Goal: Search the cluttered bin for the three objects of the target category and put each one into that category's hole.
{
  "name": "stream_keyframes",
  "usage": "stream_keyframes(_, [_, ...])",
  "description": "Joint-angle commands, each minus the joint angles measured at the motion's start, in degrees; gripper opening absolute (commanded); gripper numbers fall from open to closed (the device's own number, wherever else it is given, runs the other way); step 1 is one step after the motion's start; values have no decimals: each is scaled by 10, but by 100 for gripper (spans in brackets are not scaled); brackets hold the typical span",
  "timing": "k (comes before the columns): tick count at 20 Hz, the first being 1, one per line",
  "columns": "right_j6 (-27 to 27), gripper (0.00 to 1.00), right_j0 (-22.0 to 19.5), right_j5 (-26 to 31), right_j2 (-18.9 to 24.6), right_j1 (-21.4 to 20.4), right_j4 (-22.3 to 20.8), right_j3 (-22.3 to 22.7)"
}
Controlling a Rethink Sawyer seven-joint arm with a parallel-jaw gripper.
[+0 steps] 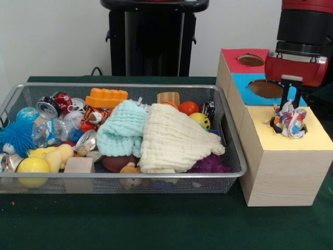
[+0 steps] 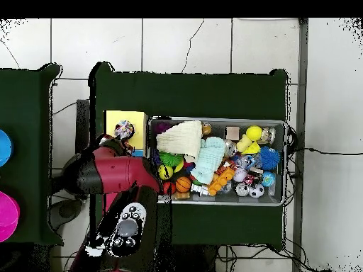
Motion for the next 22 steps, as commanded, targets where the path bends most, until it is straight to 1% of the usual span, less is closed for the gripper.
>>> stream_keyframes(1, [132,0,19,120,-66,66,34,-18])
stream_keyframes(3, [134,0,21,137,-72,74,44,-24])
stream_keyframes(5, [126,0,11,136,-62,83,53,-23])
stream_keyframes(6, [119,0,2,135,-51,87,58,-23])
stream_keyframes(8, [94,0,-27,137,-14,89,65,-18])
stream_keyframes(10, [63,0,-59,122,27,92,65,-13])
stream_keyframes(11, [45,0,-80,114,54,94,67,-10])
stream_keyframes(12, [38,0,-88,106,66,100,66,-13])
stream_keyframes(15, [28,0,-97,89,78,123,57,-32])
stream_keyframes(16, [29,0,-94,85,75,131,52,-41])
stream_keyframes(19, [36,0,-92,79,72,143,46,-56])
stream_keyframes(22, [32,0,-96,80,82,149,42,-59])
